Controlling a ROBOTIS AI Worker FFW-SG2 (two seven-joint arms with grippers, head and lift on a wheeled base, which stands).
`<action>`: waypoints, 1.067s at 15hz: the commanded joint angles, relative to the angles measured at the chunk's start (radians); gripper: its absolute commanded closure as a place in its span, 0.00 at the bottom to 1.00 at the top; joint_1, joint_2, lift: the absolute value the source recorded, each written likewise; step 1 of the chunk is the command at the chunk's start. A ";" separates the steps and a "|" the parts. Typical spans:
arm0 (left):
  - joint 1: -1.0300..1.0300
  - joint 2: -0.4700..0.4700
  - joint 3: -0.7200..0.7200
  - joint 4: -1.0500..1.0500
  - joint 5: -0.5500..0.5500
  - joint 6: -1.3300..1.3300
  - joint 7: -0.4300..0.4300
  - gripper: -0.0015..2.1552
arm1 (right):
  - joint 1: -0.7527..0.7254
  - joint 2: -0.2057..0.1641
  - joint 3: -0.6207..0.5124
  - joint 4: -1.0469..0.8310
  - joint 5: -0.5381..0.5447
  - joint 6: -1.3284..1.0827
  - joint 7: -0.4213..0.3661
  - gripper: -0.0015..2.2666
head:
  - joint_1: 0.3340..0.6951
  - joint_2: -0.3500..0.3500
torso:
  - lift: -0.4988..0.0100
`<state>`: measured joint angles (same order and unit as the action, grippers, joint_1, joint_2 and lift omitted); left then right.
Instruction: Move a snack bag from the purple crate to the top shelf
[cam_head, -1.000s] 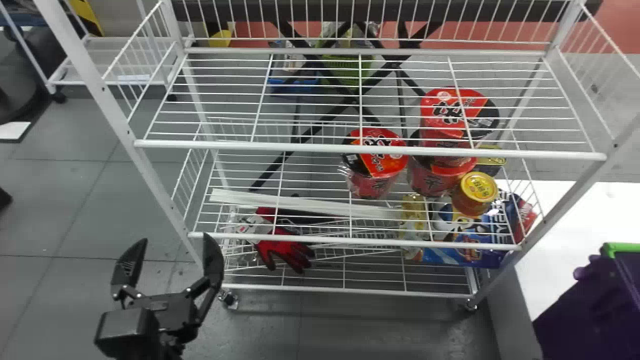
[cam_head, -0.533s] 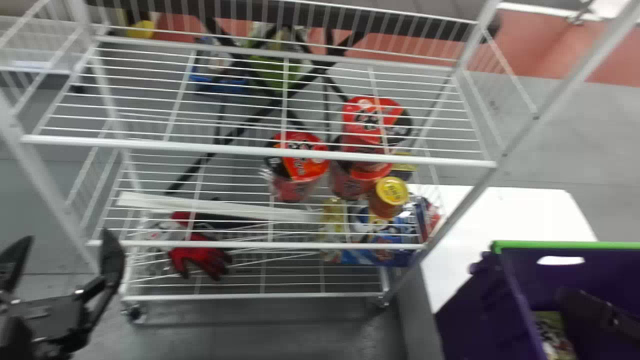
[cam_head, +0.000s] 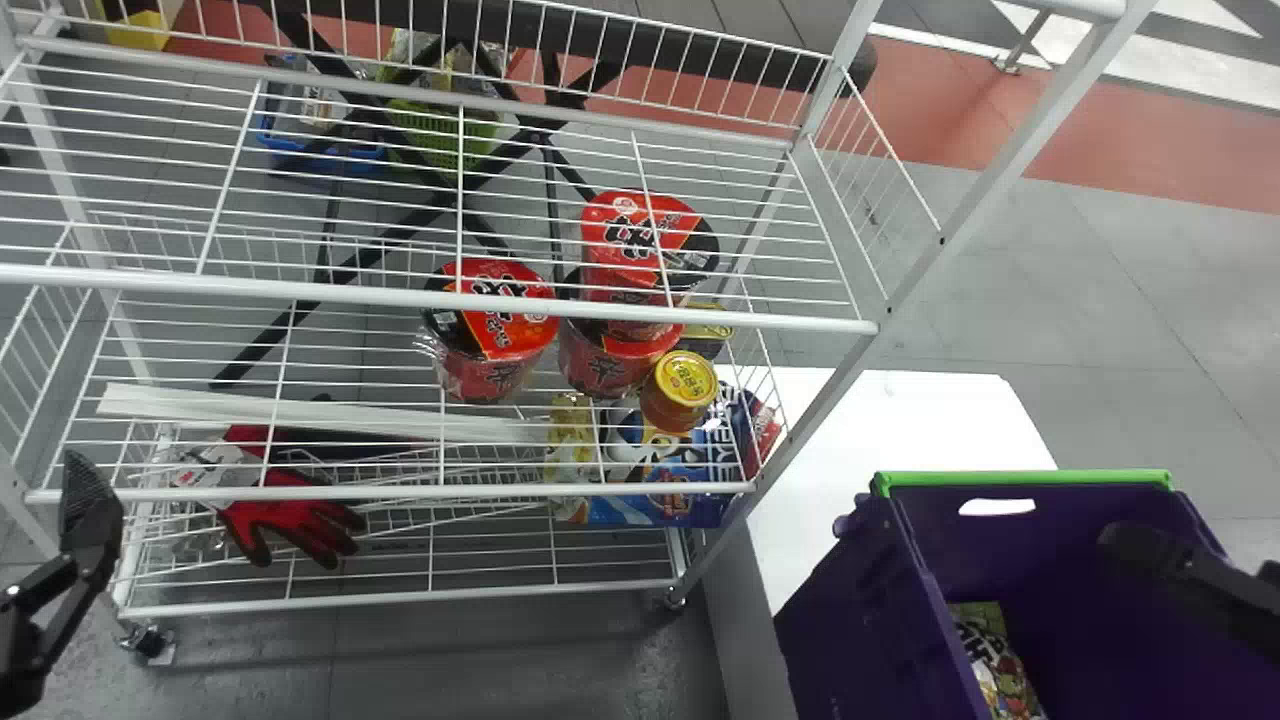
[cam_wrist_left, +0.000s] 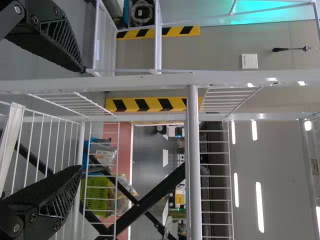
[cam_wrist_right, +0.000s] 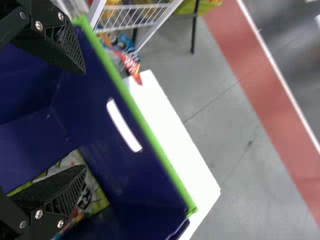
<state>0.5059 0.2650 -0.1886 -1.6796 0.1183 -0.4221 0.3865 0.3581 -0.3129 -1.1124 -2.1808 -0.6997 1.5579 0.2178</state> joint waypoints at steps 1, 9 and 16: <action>-0.004 0.000 0.000 0.020 0.006 -0.023 0.000 0.06 | -0.001 -0.012 0.077 0.062 0.083 0.014 0.003 0.07 | 1.00 0.00 | 0.09; -0.007 -0.001 0.001 0.034 0.007 -0.042 0.002 0.06 | -0.074 -0.137 0.339 0.504 0.513 0.014 0.236 0.07 | 1.00 0.00 | 0.09; -0.014 -0.004 0.000 0.060 0.009 -0.076 0.000 0.06 | -0.203 -0.207 0.540 0.806 0.733 0.014 0.295 0.07 | 1.00 0.00 | 0.09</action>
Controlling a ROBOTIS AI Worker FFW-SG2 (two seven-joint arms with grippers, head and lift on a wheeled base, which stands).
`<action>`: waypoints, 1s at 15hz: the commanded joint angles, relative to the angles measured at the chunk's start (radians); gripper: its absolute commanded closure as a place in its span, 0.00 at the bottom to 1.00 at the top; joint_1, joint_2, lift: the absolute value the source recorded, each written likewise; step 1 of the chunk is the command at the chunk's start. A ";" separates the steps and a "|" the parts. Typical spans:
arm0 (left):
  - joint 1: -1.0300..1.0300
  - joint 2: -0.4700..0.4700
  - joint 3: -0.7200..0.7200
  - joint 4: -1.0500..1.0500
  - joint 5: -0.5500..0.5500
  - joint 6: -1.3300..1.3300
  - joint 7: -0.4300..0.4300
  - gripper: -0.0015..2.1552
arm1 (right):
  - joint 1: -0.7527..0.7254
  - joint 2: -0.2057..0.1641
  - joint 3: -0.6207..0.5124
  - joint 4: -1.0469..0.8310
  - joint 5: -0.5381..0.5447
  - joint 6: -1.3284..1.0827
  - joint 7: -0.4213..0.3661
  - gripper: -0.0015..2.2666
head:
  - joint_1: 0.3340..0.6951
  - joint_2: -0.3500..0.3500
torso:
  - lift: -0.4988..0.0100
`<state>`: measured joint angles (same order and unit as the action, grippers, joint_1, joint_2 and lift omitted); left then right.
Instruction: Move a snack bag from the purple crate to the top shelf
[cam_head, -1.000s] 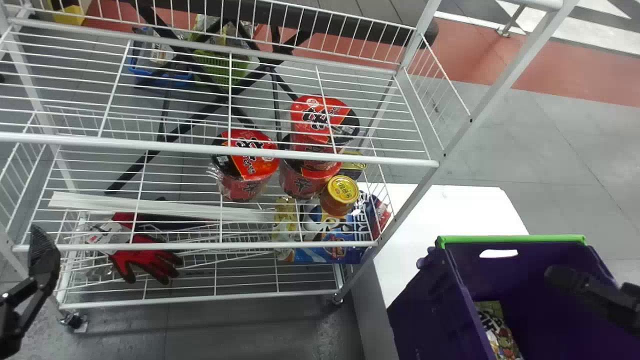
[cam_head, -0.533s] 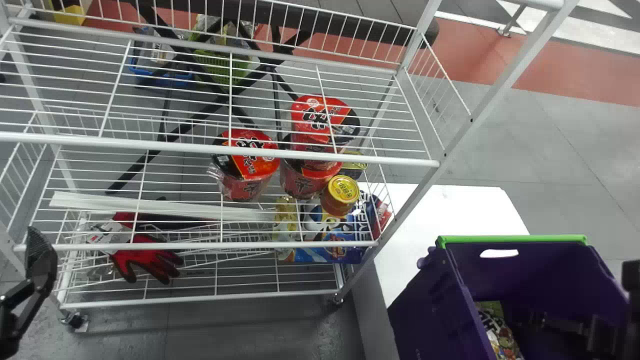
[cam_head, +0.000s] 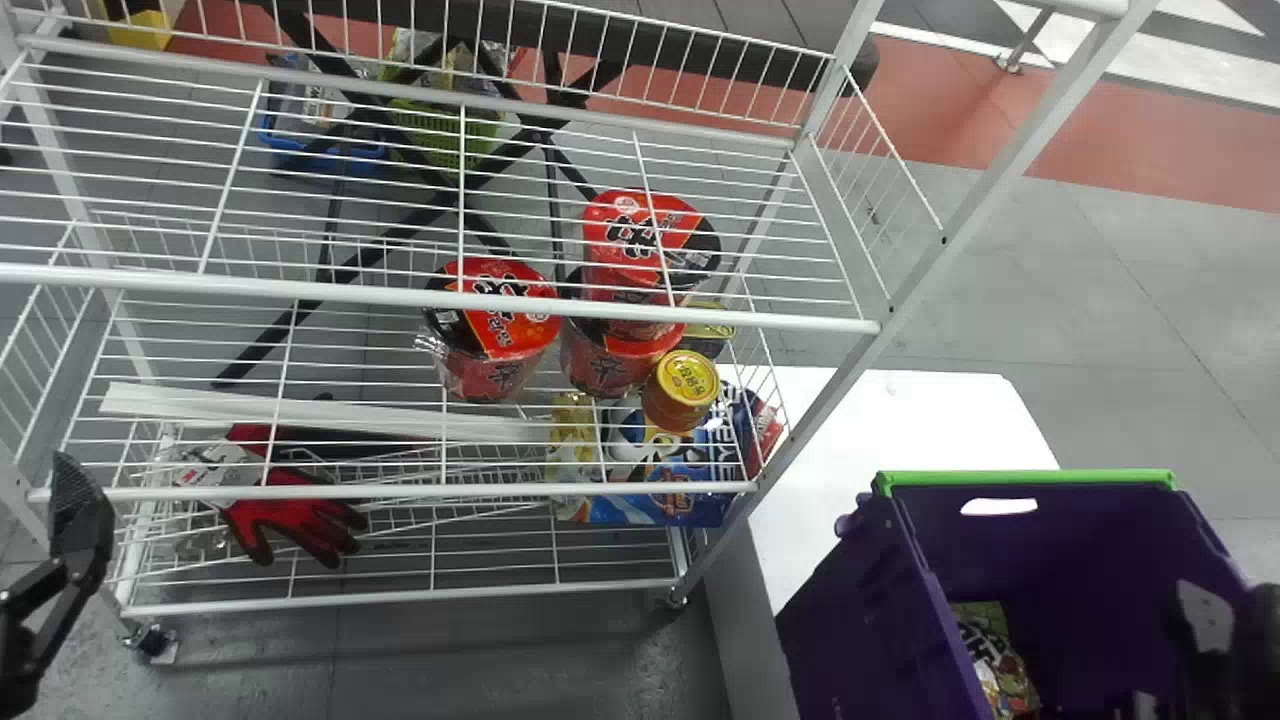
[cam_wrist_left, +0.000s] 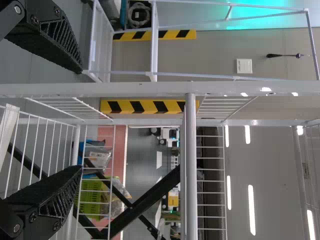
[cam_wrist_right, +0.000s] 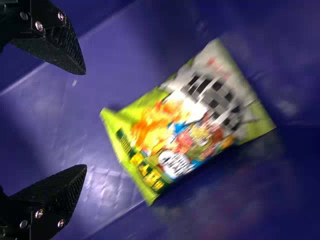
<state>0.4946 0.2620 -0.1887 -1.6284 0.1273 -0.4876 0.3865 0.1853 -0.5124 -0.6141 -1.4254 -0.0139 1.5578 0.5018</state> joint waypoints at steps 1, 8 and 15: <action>-0.004 -0.003 0.000 0.016 0.002 -0.028 0.002 0.06 | -0.055 -0.009 0.073 0.089 0.089 0.014 0.024 0.07 | 1.00 0.00 | 0.09; -0.022 -0.003 0.000 0.032 0.009 -0.056 0.002 0.06 | -0.242 -0.060 0.267 0.388 0.275 0.014 0.047 0.07 | 1.00 0.00 | 0.09; -0.083 0.013 -0.049 0.067 0.032 -0.056 -0.008 0.06 | -0.305 -0.086 0.313 0.556 0.304 -0.169 0.061 0.06 | 1.00 0.00 | 0.09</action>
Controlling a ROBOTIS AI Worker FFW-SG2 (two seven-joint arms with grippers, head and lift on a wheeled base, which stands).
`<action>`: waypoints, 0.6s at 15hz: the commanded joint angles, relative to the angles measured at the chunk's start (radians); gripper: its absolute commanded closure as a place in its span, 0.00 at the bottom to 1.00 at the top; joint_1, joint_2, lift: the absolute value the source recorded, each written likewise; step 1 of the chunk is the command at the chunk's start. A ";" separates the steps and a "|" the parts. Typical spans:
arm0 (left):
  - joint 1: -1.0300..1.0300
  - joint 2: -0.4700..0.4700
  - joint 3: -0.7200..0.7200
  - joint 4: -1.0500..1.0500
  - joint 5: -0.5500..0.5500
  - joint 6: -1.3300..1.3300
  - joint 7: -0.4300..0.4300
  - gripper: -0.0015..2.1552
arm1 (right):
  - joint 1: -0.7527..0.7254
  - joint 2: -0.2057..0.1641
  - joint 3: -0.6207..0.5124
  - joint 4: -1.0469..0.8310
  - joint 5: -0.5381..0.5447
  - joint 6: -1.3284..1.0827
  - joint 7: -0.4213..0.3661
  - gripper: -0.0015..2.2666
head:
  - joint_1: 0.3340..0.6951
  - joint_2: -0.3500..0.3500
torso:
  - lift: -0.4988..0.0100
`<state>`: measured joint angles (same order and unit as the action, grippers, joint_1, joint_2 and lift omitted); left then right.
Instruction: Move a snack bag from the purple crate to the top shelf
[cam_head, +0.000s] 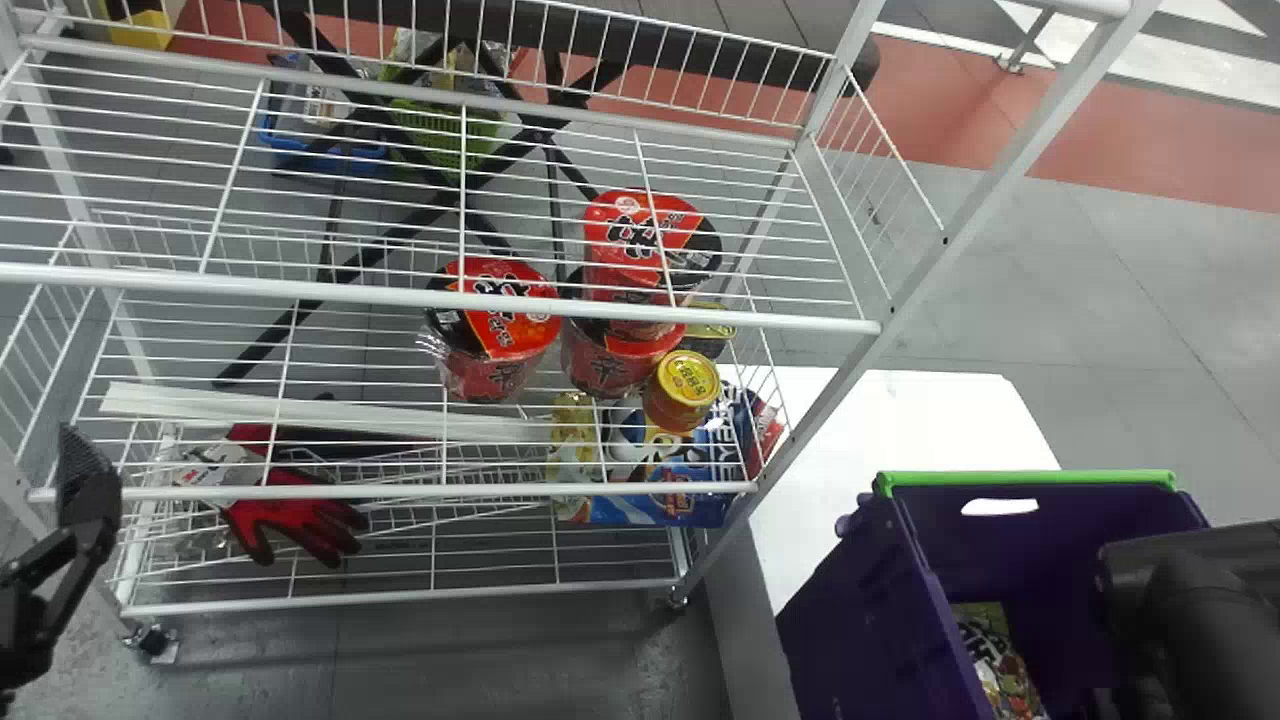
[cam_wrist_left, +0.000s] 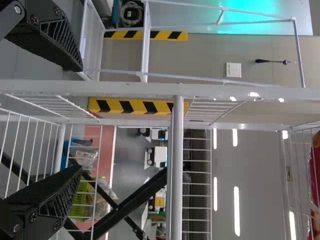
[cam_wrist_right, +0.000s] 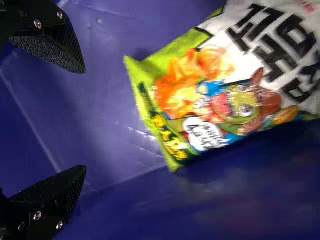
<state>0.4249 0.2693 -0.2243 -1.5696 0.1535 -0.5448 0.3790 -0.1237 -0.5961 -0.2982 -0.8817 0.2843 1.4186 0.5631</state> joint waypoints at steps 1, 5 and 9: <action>-0.014 0.005 -0.013 0.010 0.008 0.001 0.000 0.06 | 0.004 -0.001 0.001 0.015 0.013 -0.051 0.003 0.06 | 1.00 0.00 | 0.09; -0.015 0.005 -0.012 0.013 0.008 0.001 0.000 0.06 | -0.014 0.007 0.021 0.073 0.065 -0.269 0.032 0.06 | 1.00 0.00 | 0.09; -0.018 0.005 -0.017 0.016 0.008 0.001 -0.003 0.06 | -0.033 0.009 0.039 0.125 0.098 -0.382 0.032 0.06 | 1.00 0.00 | 0.09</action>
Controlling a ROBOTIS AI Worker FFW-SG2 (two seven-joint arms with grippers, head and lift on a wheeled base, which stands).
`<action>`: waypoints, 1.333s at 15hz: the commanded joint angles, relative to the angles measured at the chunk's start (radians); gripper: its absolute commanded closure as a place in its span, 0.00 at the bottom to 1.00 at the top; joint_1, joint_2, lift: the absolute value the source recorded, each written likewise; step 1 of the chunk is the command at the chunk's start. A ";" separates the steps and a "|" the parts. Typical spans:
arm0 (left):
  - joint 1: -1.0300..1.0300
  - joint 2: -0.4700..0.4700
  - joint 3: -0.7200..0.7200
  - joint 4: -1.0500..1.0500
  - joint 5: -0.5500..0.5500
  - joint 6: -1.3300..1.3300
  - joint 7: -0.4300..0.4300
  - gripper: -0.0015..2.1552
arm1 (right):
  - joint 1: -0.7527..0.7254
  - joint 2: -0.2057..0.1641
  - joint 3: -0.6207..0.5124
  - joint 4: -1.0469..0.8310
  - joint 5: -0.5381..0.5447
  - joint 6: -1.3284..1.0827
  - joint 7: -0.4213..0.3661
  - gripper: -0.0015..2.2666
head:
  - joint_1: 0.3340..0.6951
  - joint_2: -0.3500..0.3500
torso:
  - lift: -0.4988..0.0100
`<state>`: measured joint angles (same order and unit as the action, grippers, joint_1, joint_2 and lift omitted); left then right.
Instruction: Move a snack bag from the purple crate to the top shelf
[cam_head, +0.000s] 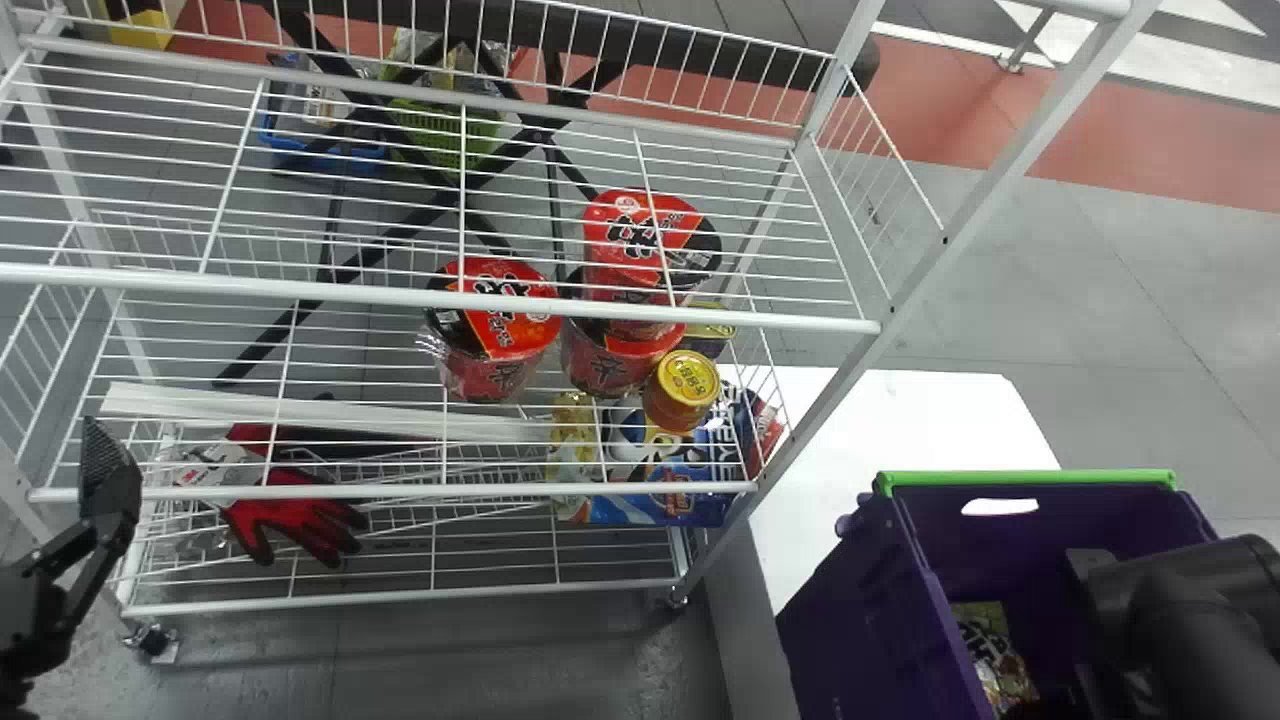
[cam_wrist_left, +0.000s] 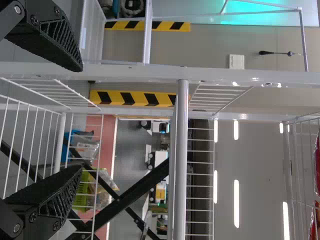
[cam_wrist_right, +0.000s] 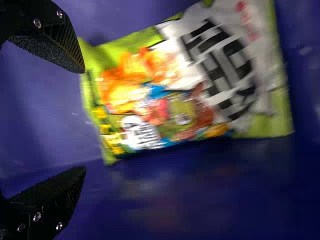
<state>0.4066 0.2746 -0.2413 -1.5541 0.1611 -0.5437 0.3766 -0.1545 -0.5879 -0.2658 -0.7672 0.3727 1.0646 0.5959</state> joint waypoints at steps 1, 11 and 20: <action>0.000 0.000 0.000 0.002 0.000 0.000 -0.001 0.06 | -0.002 0.000 0.023 0.022 0.011 -0.047 -0.001 0.06 | 1.00 0.00 | 0.09; -0.008 0.000 -0.001 0.014 0.006 -0.003 -0.002 0.06 | 0.062 0.039 0.049 0.105 0.022 -0.381 -0.071 0.06 | 1.00 0.00 | 0.09; -0.028 0.008 -0.024 0.037 0.014 -0.015 -0.004 0.06 | 0.125 0.042 0.030 0.131 -0.006 -0.525 -0.136 0.09 | 1.00 0.00 | 0.09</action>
<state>0.3804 0.2810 -0.2643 -1.5192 0.1744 -0.5546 0.3728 -0.0323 -0.5498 -0.2352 -0.6383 0.3702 0.5502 0.4604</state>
